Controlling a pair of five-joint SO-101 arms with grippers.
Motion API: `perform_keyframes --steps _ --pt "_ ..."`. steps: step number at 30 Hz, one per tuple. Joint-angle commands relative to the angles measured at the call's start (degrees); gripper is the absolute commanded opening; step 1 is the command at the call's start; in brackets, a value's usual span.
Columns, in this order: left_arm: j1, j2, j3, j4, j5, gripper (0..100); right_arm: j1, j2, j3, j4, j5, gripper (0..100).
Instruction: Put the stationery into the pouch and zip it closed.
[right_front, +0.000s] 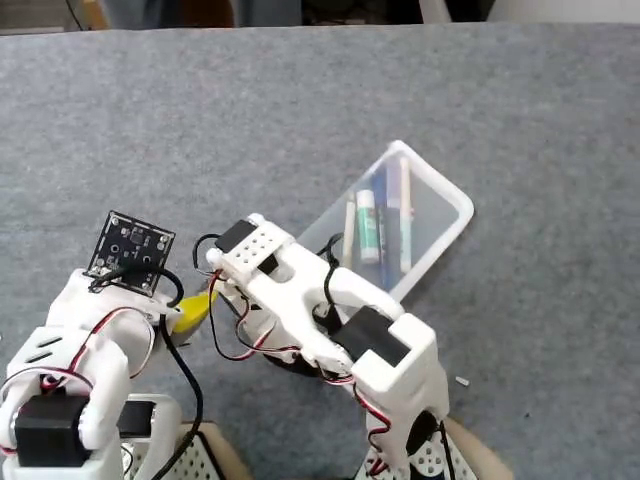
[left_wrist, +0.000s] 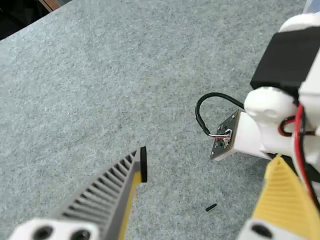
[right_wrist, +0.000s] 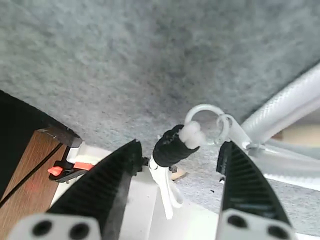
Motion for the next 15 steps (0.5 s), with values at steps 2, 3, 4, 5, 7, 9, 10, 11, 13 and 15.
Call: perform_keyframes --steps 2,3,4,5,7,9,10,11,13,15 --pt "-0.04 -0.09 -2.59 0.18 -0.7 38 0.79 -1.19 -1.63 0.79 -1.23 26.9" --pt "-0.04 -0.09 -2.59 0.09 -0.7 38 0.62 -1.19 -1.54 0.79 -1.41 26.9" --pt "-0.04 -0.09 -2.59 0.09 -0.7 38 0.62 -1.45 -1.1 0.79 -1.49 26.9" --pt "-0.04 -0.09 -2.59 0.09 -0.7 38 0.53 -1.54 -0.57 0.79 -1.67 26.9" --pt "-0.04 -0.09 -2.59 0.0 -0.7 38 0.53 -1.54 0.57 0.79 -1.67 26.9" --pt "-0.04 -0.09 -2.59 -0.26 -0.7 38 0.53 -1.54 1.98 0.7 -1.67 26.9" --pt "-0.13 -0.09 -2.59 -0.35 -0.7 38 0.53 -1.54 2.42 0.7 -1.67 26.9" --pt "-0.13 -0.09 -2.59 -0.35 -0.7 38 0.53 -1.54 2.68 0.7 -1.67 26.9" --pt "-0.13 -0.09 -2.42 -0.35 -0.7 38 0.53 -1.63 2.86 0.7 -2.2 26.9" --pt "-0.13 -0.18 -2.24 -0.35 -0.7 38 0.44 -1.63 2.86 0.79 -3.34 26.9"
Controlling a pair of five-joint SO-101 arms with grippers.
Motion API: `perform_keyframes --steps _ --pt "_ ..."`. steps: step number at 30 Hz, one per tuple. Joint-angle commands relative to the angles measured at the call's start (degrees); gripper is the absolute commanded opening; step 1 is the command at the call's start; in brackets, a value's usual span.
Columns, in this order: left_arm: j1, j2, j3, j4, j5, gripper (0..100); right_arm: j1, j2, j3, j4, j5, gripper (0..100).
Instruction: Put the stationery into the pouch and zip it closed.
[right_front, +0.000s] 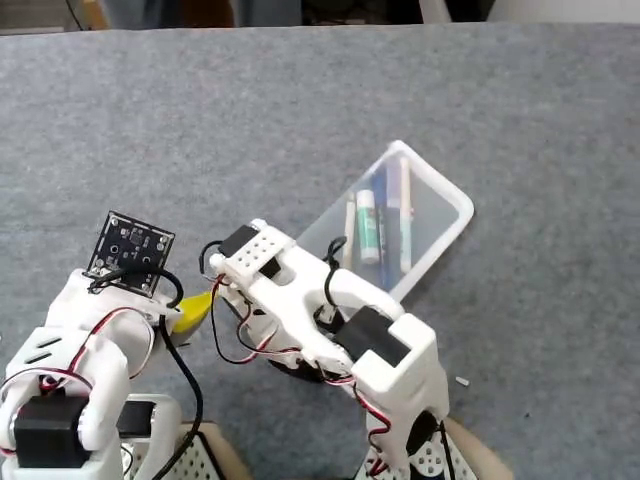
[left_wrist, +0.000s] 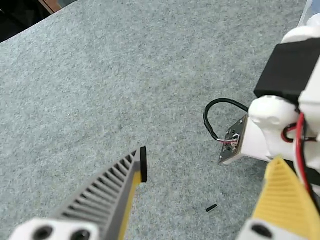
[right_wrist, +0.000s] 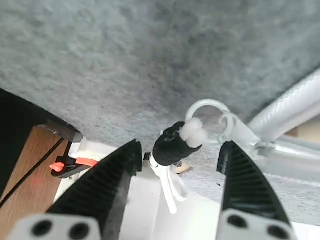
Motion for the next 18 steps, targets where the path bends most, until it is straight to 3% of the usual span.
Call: perform_keyframes --steps 1,18 --pt "-0.13 -0.18 -2.15 -0.35 -0.62 38 0.18 -1.8 0.22 0.79 -1.58 26.9" --pt "-0.13 -0.18 -2.33 -0.35 -0.62 38 -0.53 -3.56 0.22 -0.18 -3.52 26.8"
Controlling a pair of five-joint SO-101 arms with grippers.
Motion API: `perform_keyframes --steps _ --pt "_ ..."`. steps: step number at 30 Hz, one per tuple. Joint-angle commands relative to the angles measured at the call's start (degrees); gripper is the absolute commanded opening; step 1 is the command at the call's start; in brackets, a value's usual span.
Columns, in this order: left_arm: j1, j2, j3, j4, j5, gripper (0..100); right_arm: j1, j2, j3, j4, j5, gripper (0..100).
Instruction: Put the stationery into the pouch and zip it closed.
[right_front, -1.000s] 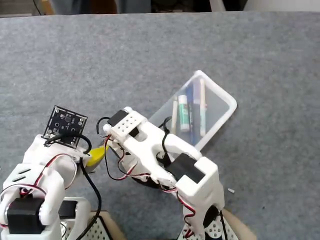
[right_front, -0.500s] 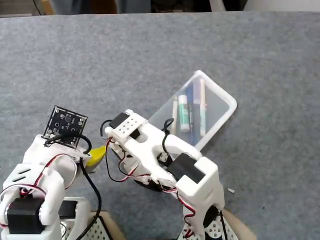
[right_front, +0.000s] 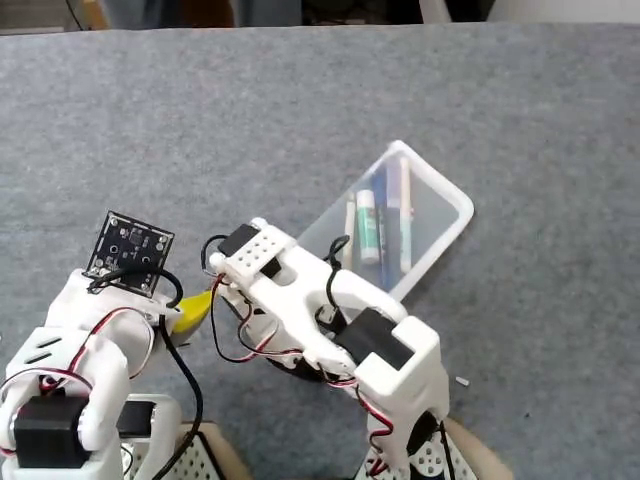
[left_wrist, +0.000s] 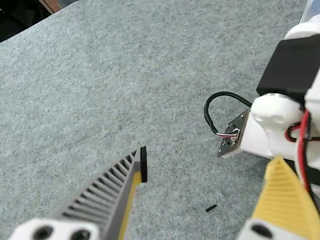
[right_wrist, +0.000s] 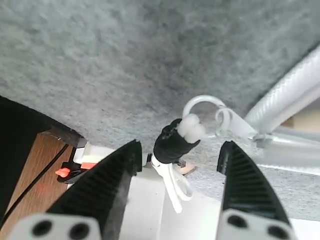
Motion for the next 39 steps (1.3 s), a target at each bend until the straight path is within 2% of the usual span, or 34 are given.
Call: perform_keyframes --steps 1,7,12,16,26,32,39 --pt "-0.13 -0.18 -2.24 -0.35 -0.7 38 -0.62 -2.33 0.22 -0.44 -0.62 26.8" --pt "-0.13 -0.18 -2.51 -0.35 -0.7 38 -4.04 -0.13 -0.13 -0.79 -0.62 26.8" --pt "-0.13 -0.18 -2.59 -0.35 -0.7 38 -3.78 0.66 -0.22 -0.88 -0.62 26.7" --pt "-0.13 -0.18 -2.86 -0.26 -0.7 38 -3.78 0.57 -0.22 -1.49 -0.53 22.0" --pt "-0.13 -0.18 -5.14 0.09 -0.88 38 -3.78 0.57 -0.04 -1.58 -0.62 21.7" --pt "-1.63 -0.18 -5.05 0.09 -6.07 38 -3.69 0.57 -0.22 -1.67 -0.26 16.8" --pt "-1.89 -0.18 -5.05 -0.26 -5.63 38 -3.69 0.31 -0.13 -2.29 -0.26 16.5"
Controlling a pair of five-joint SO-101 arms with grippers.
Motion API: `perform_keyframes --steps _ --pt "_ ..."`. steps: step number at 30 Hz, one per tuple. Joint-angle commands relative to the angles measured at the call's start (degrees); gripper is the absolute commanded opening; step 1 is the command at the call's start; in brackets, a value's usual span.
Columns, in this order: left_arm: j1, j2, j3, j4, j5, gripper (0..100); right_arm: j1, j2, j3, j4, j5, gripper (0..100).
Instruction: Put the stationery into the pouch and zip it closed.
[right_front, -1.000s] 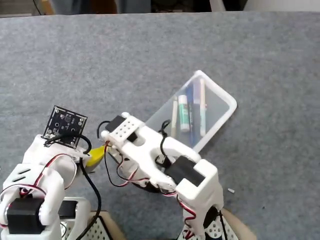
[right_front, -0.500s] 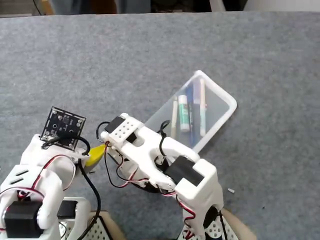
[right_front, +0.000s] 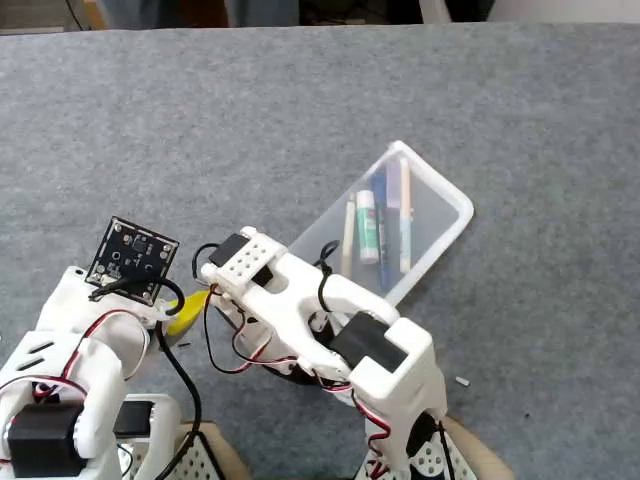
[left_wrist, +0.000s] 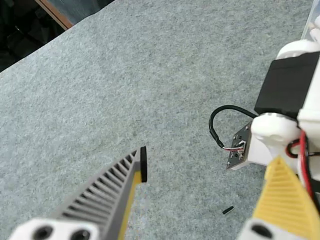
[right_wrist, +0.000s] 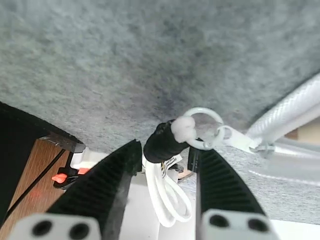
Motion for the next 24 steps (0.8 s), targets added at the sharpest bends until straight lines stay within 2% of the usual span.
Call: perform_keyframes --steps 1,10,14,17,24 --pt "-0.48 -0.18 -2.77 -0.35 -0.44 38 -1.05 -0.57 -0.31 -0.53 -0.18 15.4" --pt "-0.48 -0.18 -2.77 -0.35 -0.44 38 2.37 -0.31 -0.31 -0.53 -0.09 12.2" --pt "-0.48 -0.18 -2.95 -0.44 -0.44 38 4.4 -0.66 -0.4 -1.41 -0.09 1.0" --pt "-0.48 -0.18 -3.3 -0.44 -0.44 38 4.75 -0.66 -0.4 -1.41 -0.09 3.2" --pt "-0.48 -0.18 -3.3 -0.44 -0.53 38 4.75 -0.66 -0.4 -1.49 -0.09 1.2"
